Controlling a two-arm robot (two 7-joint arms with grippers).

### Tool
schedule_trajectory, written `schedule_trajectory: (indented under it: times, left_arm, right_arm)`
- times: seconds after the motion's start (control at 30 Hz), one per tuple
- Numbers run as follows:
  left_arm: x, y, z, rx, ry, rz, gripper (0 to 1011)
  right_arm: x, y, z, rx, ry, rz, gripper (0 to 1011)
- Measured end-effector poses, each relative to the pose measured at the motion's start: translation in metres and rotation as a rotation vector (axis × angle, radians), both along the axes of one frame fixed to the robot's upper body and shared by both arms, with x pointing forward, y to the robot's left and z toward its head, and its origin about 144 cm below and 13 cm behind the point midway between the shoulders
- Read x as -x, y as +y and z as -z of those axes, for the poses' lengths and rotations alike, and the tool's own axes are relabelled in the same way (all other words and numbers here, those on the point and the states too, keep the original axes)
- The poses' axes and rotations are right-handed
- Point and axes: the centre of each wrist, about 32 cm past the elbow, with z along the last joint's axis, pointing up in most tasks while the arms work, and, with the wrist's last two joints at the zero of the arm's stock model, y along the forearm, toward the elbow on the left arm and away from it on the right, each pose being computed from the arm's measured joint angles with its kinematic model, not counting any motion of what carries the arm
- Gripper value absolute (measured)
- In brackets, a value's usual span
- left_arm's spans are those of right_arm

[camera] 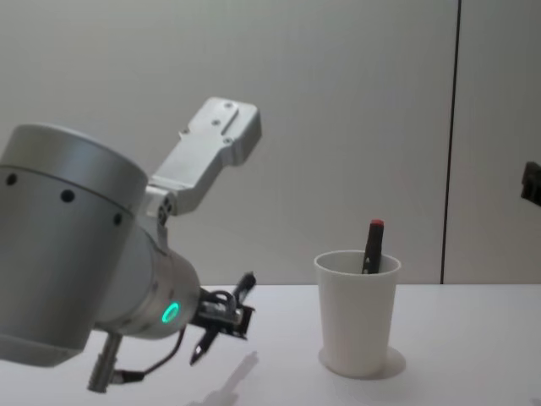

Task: Place the pen into the pen holder.

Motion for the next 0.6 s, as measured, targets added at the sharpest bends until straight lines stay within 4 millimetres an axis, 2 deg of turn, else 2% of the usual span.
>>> schedule_trajectory:
  times: [0.6]
  left_arm:
    - [0.007, 0.018, 0.005, 0.047, -0.281, -0.027, 137]
  right_arm:
    - [0.0, 0.0, 0.0, 0.0, 0.0, 0.0, 1002]
